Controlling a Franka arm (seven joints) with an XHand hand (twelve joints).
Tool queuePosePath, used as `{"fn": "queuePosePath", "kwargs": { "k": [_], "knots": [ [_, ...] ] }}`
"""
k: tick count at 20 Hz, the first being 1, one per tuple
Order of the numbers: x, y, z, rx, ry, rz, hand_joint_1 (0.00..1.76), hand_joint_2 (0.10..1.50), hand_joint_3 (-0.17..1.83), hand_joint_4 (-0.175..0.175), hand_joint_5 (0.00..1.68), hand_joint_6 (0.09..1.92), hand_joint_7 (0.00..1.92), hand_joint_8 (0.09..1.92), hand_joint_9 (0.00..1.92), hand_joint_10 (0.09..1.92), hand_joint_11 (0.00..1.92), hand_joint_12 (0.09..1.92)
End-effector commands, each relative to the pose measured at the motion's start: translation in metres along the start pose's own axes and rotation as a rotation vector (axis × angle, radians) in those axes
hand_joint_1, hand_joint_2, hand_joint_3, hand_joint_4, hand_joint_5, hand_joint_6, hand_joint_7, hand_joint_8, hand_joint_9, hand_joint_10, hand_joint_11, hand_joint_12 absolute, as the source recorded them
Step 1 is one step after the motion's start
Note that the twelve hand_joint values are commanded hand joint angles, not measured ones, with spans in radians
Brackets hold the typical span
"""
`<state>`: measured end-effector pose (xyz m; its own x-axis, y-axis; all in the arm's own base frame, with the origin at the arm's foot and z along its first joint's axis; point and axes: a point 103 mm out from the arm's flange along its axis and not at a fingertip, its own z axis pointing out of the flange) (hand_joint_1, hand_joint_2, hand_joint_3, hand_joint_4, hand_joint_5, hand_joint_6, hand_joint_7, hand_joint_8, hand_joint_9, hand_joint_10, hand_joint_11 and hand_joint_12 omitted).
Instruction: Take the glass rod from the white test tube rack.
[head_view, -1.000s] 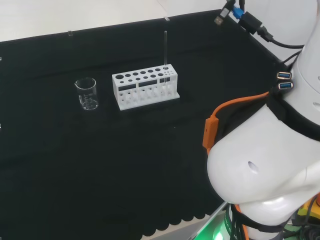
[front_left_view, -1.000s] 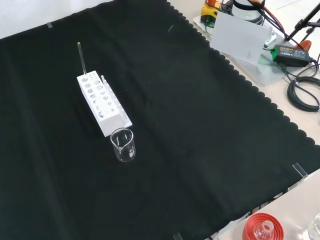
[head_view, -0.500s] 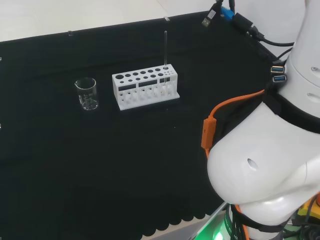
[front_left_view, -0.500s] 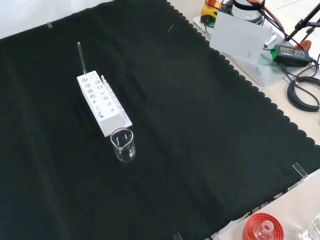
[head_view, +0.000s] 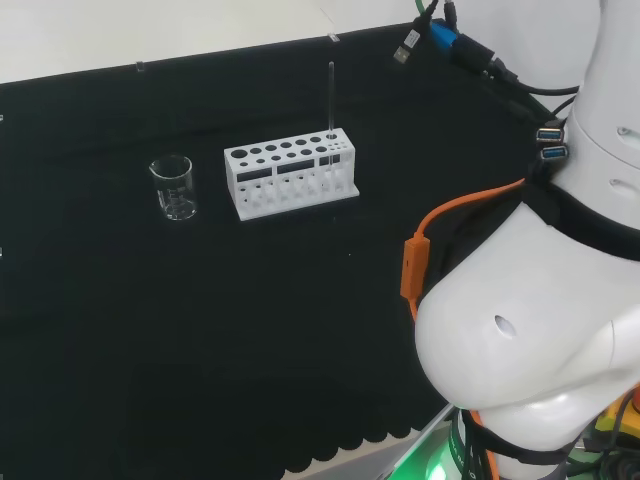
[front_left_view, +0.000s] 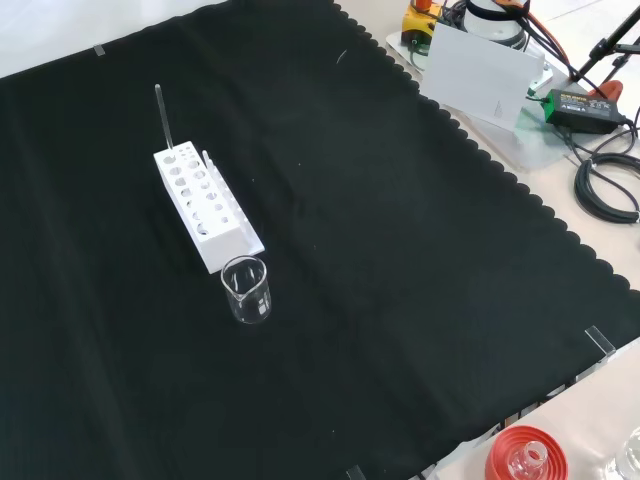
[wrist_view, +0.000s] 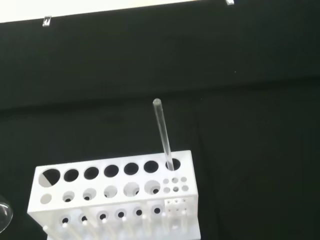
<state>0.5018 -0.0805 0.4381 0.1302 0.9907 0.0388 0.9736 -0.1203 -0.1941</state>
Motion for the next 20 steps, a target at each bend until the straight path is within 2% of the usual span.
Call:
{"fn": "queuePosePath", "kwargs": {
  "k": [1,12,20],
  "knots": [
    [0.006,0.007,0.018,0.024,0.006,-0.015,0.49,0.93,0.18,0.061,0.24,0.09,0.32,0.79,0.62,0.83,0.62,1.33],
    [0.012,0.019,0.038,0.05,-0.015,-0.028,0.49,0.93,0.2,0.051,0.28,0.09,0.4,0.79,0.73,0.79,0.75,1.27],
    [0.013,0.035,0.065,0.075,-0.023,-0.038,0.48,0.92,0.2,0.072,0.32,0.09,0.34,0.82,0.68,0.82,0.71,1.32]
  ]
}}
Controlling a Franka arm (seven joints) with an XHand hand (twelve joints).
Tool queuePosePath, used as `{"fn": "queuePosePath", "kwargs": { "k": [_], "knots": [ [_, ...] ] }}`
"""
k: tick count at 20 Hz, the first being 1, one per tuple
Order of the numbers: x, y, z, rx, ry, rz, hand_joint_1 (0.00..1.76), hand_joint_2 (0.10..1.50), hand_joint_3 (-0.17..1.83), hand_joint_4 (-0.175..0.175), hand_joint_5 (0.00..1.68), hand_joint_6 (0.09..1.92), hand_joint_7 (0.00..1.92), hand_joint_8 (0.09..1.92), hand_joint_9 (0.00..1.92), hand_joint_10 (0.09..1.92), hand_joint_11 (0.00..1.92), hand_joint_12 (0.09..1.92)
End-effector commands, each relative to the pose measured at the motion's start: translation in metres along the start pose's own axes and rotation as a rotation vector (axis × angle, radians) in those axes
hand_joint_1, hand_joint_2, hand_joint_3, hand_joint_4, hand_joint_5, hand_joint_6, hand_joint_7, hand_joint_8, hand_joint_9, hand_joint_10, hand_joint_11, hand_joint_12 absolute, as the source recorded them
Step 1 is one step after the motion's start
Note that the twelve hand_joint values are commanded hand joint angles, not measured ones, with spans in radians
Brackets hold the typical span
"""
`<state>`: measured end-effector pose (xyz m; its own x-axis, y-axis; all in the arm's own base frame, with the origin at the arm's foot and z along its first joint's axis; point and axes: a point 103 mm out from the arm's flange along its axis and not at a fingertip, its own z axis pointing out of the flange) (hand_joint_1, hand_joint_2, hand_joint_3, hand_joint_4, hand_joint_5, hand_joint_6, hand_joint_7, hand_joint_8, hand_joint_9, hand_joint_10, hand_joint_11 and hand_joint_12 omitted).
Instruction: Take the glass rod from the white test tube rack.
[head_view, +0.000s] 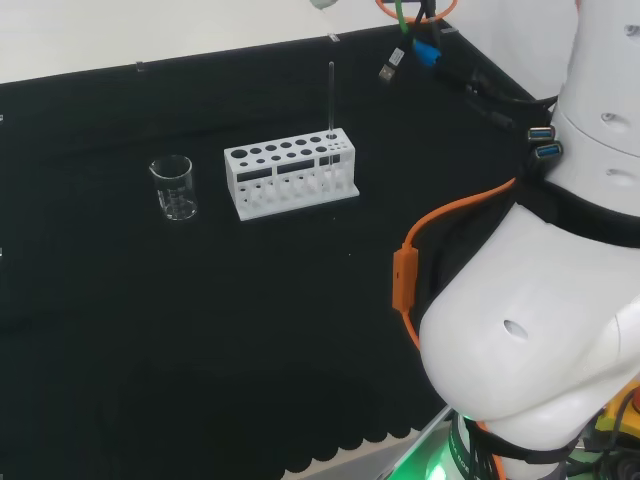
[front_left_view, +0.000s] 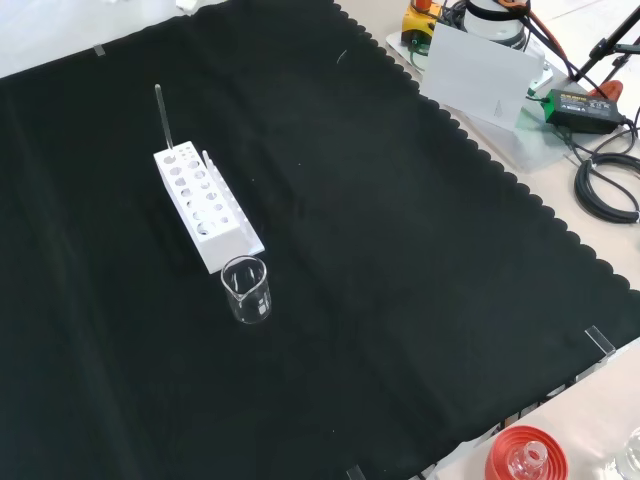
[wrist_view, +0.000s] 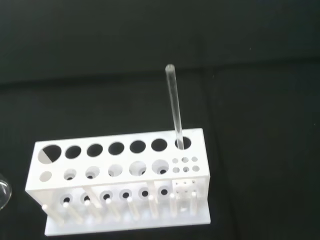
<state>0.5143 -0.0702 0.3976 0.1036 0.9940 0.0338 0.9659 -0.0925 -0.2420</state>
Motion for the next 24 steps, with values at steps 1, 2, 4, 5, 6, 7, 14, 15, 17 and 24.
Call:
{"fn": "queuePosePath", "kwargs": {
  "k": [1,2,4,5,6,7,14,15,17,24],
  "knots": [
    [0.003,0.019,0.028,0.026,-0.01,-0.015,0.48,0.92,0.2,0.074,0.33,0.09,0.33,0.83,0.66,0.83,0.7,1.33],
    [0.003,0.021,0.03,0.026,-0.008,-0.017,0.48,0.91,0.2,0.076,0.33,0.09,0.32,0.84,0.65,0.84,0.7,1.34],
    [0.004,0.023,0.033,0.025,0.001,-0.023,0.48,0.91,0.2,0.079,0.35,0.09,0.31,0.85,0.6,0.86,0.66,1.36],
    [0.004,0.025,0.035,0.026,0.003,-0.027,0.48,0.91,0.2,0.081,0.36,0.09,0.3,0.86,0.58,0.88,0.64,1.37],
    [0.004,0.026,0.036,0.028,0.004,-0.031,0.48,0.91,0.2,0.082,0.37,0.09,0.3,0.86,0.57,0.88,0.63,1.38],
    [0.005,0.028,0.038,0.028,0.004,-0.035,0.48,0.91,0.2,0.082,0.38,0.09,0.3,0.87,0.55,0.89,0.62,1.39],
    [0.009,0.036,0.052,0.04,0.0,-0.048,0.49,0.91,0.2,0.08,0.41,0.09,0.33,0.88,0.57,0.9,0.63,1.39],
    [0.009,0.036,0.052,0.041,-0.004,-0.047,0.49,0.91,0.2,0.079,0.42,0.09,0.33,0.88,0.57,0.9,0.64,1.38],
    [0.009,0.037,0.053,0.045,-0.005,-0.046,0.49,0.92,0.2,0.078,0.42,0.09,0.34,0.88,0.59,0.89,0.66,1.36],
    [0.004,0.045,0.076,0.06,0.008,-0.057,0.49,0.92,0.2,0.072,0.43,0.11,0.36,0.87,0.65,0.86,0.71,1.34]
  ]
}}
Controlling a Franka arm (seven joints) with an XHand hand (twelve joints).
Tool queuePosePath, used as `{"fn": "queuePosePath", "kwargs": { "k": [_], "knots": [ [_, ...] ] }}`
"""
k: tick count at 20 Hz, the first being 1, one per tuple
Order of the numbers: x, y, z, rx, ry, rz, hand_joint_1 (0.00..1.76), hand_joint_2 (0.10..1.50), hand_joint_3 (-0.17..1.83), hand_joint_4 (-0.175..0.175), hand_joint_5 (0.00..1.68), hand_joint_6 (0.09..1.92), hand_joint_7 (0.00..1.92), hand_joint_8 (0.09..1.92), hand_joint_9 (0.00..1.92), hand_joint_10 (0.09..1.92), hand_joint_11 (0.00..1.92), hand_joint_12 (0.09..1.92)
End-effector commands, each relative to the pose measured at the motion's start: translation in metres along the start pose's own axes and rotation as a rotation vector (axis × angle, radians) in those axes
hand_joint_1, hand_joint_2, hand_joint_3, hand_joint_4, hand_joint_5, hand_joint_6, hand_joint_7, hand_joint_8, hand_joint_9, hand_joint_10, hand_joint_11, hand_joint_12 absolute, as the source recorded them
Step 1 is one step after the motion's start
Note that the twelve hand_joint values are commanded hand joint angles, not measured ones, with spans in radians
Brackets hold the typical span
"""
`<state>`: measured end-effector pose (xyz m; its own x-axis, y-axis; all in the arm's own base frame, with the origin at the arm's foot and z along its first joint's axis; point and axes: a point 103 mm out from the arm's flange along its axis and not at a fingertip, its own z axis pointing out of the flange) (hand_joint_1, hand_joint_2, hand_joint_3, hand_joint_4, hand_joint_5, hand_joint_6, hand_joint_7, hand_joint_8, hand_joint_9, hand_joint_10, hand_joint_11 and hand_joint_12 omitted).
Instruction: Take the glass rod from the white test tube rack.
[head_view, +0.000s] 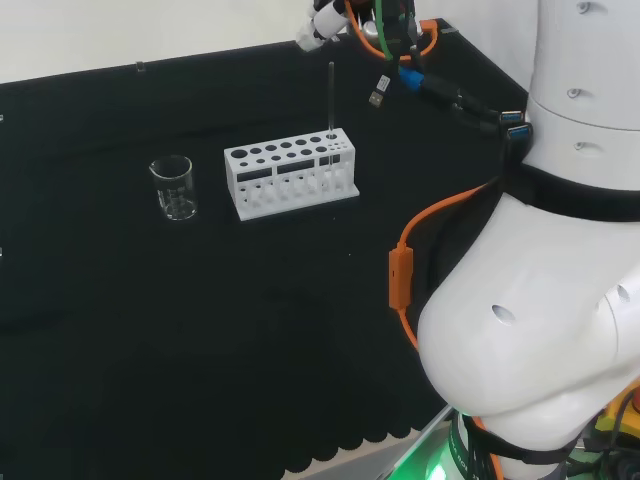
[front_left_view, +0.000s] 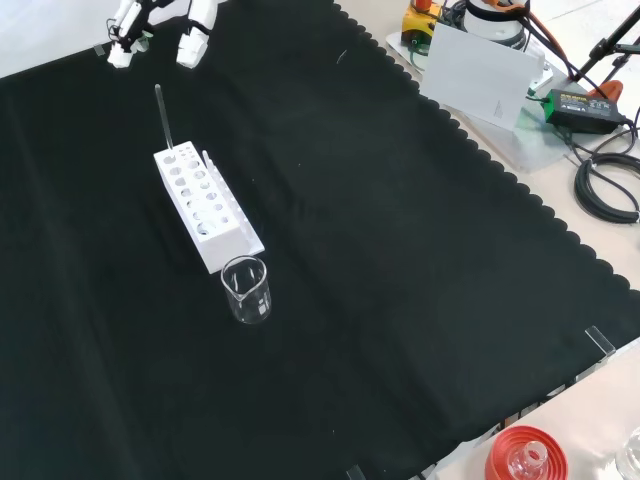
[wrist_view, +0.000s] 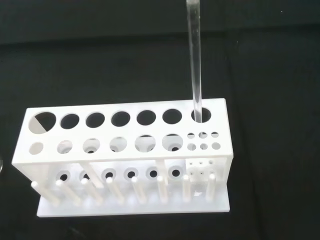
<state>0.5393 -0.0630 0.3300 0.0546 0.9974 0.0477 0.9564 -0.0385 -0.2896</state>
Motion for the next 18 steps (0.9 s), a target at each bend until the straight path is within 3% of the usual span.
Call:
{"fn": "queuePosePath", "kwargs": {
  "k": [1,18],
  "knots": [
    [-0.005,0.006,0.018,0.009,0.01,-0.007,0.49,0.92,0.2,0.072,0.43,0.11,0.36,0.86,0.66,0.85,0.72,1.33],
    [-0.005,0.026,0.058,0.079,0.011,-0.018,0.49,0.92,0.24,0.04,0.38,0.37,0.47,0.81,0.98,0.66,1.01,1.15]
  ]
}}
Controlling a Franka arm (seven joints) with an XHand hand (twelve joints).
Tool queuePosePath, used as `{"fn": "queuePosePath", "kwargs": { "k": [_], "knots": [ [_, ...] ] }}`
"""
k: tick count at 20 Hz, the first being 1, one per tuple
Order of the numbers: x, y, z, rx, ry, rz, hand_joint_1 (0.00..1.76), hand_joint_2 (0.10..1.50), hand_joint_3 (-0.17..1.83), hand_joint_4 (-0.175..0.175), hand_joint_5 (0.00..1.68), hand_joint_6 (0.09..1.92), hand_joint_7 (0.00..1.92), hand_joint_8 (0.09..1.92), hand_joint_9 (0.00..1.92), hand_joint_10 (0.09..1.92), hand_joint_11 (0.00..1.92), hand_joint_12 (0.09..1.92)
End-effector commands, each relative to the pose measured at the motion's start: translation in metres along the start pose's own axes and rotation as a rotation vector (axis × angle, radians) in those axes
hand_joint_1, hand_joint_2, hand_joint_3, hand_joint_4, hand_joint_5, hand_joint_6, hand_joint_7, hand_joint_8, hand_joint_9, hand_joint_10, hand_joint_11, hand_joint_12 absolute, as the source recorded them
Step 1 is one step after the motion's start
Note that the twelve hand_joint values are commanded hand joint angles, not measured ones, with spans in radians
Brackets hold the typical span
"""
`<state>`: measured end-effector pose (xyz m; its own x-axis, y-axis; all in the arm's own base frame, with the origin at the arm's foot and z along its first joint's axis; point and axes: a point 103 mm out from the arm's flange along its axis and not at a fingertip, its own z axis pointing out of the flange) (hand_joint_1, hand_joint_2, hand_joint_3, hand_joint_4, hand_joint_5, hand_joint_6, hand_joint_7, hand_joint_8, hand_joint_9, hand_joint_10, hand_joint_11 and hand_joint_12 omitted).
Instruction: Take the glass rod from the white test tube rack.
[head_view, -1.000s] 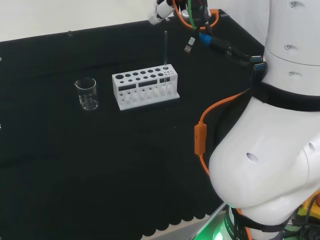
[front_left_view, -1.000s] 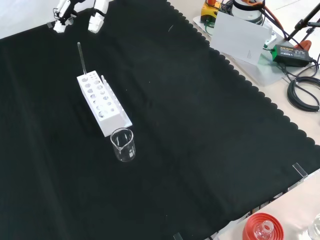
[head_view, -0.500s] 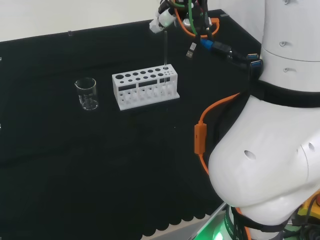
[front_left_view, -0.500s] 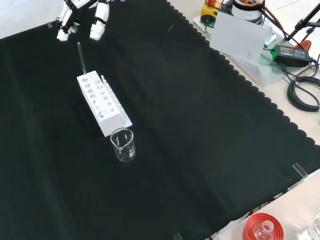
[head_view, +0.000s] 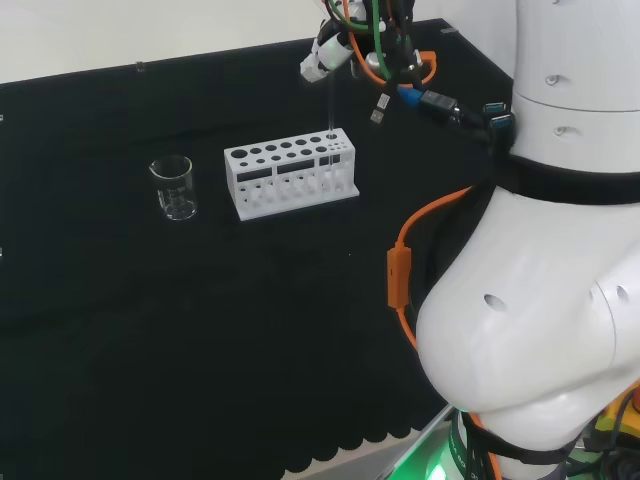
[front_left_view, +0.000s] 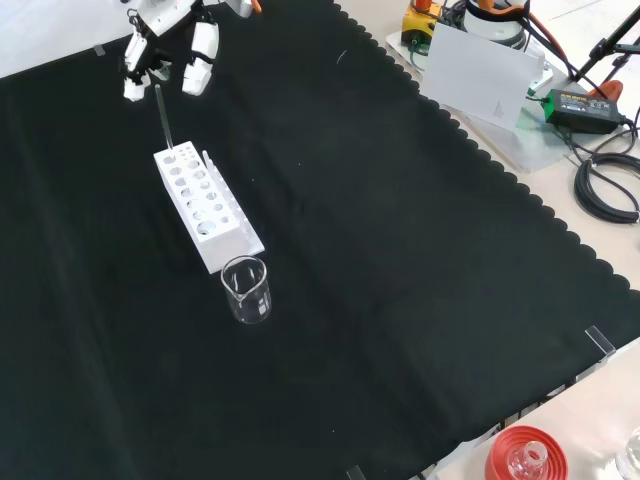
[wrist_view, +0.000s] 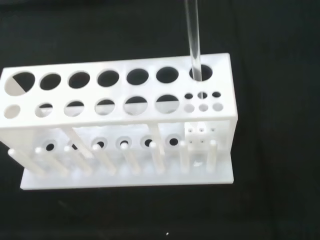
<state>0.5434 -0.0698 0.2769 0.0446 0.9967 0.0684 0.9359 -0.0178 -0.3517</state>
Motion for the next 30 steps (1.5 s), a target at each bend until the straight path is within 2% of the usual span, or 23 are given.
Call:
{"fn": "queuePosePath", "kwargs": {
  "k": [1,8,15,23,30],
  "knots": [
    [0.004,0.009,0.01,0.014,-0.007,-0.003,0.49,0.92,0.25,0.038,0.38,0.39,0.48,0.8,0.99,0.65,1.02,1.15],
    [0.003,0.015,0.017,0.028,-0.005,-0.006,0.5,0.91,0.26,0.033,0.36,0.49,0.49,0.8,1.01,0.64,1.04,1.14],
    [-0.007,0.019,0.022,0.038,-0.016,0.021,0.51,0.91,0.27,0.032,0.35,0.56,0.49,0.81,1.02,0.63,1.05,1.14],
    [-0.018,0.025,0.022,-0.006,-0.038,0.017,0.81,0.84,0.33,0.026,0.43,0.79,0.54,0.8,1.06,0.61,1.09,1.12],
    [-0.016,0.032,0.023,-0.013,-0.033,0.013,0.86,0.8,0.42,0.018,0.46,0.84,0.59,0.78,1.12,0.56,1.13,1.09]
  ]
}}
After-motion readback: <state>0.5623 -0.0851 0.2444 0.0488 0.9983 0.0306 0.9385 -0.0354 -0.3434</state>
